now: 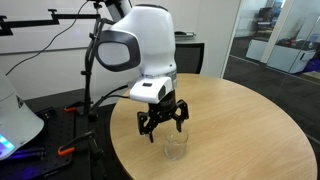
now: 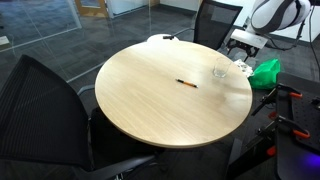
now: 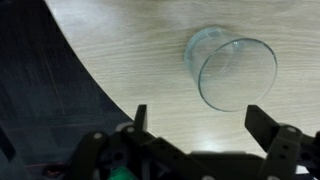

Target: Move the glass cup forward

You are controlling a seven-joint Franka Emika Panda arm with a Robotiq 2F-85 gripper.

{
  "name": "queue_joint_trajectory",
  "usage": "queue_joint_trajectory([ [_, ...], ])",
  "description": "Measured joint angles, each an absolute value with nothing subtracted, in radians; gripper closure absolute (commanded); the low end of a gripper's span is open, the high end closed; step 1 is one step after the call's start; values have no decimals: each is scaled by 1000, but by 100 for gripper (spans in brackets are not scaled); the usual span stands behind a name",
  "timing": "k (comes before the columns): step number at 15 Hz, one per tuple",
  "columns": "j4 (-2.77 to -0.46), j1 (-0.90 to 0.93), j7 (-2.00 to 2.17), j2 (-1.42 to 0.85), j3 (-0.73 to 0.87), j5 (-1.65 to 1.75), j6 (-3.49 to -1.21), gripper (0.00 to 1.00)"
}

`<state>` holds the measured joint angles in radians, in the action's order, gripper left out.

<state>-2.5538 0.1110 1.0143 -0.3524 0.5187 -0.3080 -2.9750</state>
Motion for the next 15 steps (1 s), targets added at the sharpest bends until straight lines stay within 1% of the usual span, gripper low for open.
queue_joint_trajectory([
  [6,-2585,259,1014,-209,696,-133,-2950,0],
  [9,-2569,308,1014,-129,755,-14,-2901,0],
  [14,-2443,352,1014,-40,751,125,-2670,0],
  [15,-2410,329,1014,-34,704,135,-2619,0],
])
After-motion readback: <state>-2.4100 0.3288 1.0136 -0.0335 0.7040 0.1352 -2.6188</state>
